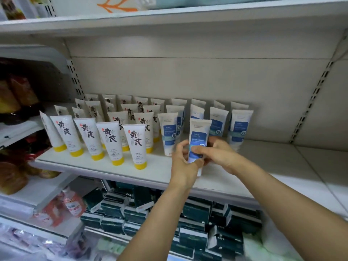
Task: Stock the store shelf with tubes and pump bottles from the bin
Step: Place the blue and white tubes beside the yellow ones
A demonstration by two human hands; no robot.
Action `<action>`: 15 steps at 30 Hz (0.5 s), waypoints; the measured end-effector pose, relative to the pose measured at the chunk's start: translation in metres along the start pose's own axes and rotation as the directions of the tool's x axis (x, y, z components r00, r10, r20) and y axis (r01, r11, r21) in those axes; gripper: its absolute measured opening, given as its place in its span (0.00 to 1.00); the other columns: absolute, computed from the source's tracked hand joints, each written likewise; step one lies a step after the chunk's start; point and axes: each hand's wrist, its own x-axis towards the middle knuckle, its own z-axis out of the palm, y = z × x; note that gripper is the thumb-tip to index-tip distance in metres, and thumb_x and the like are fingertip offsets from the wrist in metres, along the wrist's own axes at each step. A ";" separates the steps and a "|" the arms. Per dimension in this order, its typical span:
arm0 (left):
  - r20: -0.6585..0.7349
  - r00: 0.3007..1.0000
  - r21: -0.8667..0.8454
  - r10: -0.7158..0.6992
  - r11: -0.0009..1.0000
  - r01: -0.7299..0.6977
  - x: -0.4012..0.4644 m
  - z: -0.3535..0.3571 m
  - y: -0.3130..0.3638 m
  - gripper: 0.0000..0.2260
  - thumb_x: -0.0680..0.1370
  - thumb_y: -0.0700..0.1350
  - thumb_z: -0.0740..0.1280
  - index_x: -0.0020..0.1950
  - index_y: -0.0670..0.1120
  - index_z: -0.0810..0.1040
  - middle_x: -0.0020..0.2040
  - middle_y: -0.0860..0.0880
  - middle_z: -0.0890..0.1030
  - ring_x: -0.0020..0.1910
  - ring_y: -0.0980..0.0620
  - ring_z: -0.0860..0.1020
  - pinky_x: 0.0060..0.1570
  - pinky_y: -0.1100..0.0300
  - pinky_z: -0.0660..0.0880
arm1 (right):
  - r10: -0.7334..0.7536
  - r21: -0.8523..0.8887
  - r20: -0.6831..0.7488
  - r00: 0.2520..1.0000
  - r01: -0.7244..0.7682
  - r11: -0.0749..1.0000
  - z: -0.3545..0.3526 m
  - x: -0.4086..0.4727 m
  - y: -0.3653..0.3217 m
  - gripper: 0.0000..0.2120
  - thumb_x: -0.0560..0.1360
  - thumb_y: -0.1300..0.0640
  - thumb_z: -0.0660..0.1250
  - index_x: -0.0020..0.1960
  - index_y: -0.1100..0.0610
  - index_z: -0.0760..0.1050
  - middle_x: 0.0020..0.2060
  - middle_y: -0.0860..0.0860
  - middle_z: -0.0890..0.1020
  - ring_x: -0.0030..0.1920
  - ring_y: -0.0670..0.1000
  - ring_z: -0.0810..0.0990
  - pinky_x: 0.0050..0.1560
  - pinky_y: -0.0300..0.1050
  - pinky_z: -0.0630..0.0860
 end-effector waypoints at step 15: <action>-0.150 0.941 -0.213 -0.302 0.940 0.268 -0.003 -0.033 0.003 0.14 0.79 0.38 0.64 0.64 0.47 0.74 0.56 0.46 0.78 0.54 0.51 0.77 0.55 0.55 0.78 | -0.029 -0.196 -0.167 0.986 -0.005 0.981 0.013 0.043 0.004 0.23 0.74 0.60 0.71 0.66 0.55 0.70 0.65 0.53 0.77 0.64 0.55 0.76 0.58 0.47 0.71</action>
